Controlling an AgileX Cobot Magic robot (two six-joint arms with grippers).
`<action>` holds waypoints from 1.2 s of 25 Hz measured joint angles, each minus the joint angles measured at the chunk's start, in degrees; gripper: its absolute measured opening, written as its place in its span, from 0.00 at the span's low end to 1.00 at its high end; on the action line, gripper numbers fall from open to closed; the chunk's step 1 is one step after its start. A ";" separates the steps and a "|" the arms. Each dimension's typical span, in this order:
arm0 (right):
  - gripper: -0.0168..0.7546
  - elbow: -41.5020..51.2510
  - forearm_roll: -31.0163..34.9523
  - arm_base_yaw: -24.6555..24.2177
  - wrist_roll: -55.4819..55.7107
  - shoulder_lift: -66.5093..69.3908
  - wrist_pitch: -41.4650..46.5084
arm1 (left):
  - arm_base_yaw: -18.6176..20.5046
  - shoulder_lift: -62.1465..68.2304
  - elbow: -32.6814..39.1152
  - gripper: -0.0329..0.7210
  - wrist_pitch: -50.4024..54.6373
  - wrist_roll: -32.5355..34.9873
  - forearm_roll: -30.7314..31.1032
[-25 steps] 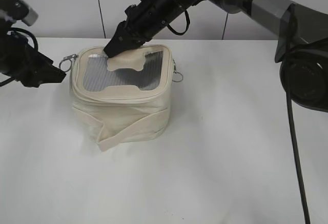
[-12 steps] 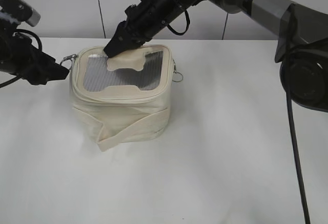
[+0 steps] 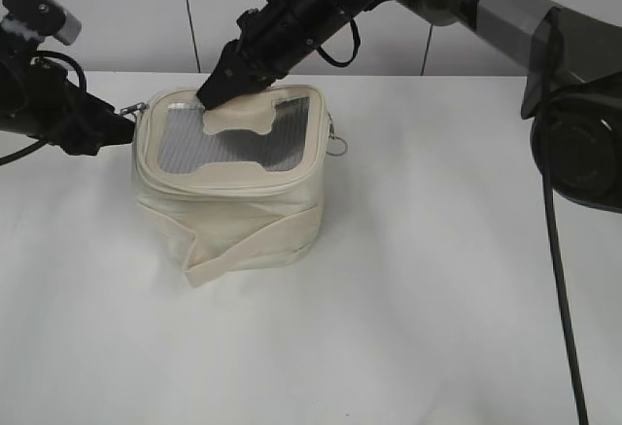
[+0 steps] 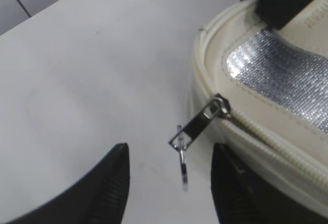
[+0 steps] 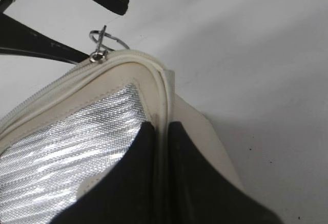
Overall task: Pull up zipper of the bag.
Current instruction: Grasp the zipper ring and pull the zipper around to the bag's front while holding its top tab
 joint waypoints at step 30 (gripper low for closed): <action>0.09 0.00 1.31 0.21 6.85 0.00 1.18 | 0.00 -13.12 5.69 0.03 9.26 -33.24 24.59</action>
